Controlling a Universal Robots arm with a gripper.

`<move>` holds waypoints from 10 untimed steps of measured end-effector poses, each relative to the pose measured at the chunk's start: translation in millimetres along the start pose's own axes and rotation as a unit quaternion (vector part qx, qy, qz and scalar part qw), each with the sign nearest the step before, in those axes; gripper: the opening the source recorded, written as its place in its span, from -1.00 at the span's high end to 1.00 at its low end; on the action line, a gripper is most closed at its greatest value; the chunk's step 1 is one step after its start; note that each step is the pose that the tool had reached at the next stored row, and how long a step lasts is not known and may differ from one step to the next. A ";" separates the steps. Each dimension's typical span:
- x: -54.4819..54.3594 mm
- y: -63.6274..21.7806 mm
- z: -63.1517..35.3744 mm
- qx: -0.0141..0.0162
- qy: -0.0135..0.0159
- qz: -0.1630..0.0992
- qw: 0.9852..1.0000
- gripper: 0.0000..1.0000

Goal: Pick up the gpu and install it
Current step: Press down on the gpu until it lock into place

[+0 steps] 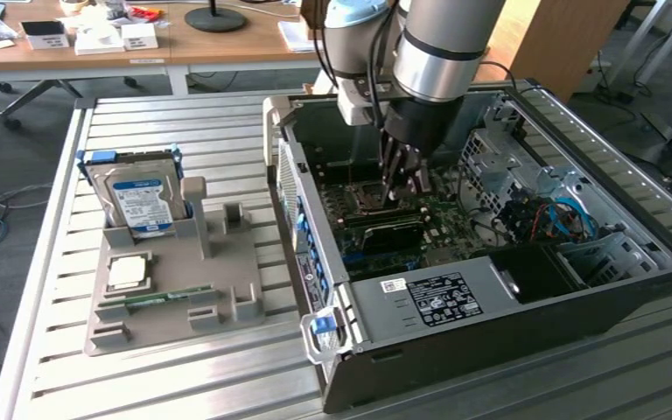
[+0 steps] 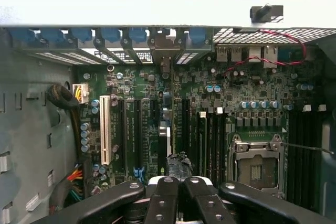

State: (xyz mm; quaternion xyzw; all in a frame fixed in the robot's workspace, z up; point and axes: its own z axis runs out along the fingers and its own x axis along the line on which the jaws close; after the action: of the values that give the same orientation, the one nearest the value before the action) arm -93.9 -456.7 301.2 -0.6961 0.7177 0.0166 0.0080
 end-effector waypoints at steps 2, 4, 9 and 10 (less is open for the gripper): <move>0.1 0.0 2.8 0.000 0.000 0.000 1.000 0.79; 0.1 -0.1 5.0 0.000 0.000 0.000 1.000 0.79; 0.3 -0.1 10.2 0.000 0.000 0.000 1.000 0.79; 0.4 -0.2 11.4 0.000 0.000 0.000 1.000 0.79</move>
State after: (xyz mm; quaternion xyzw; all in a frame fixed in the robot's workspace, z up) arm -93.9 -456.6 289.8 -0.6961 0.7177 0.0167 0.0081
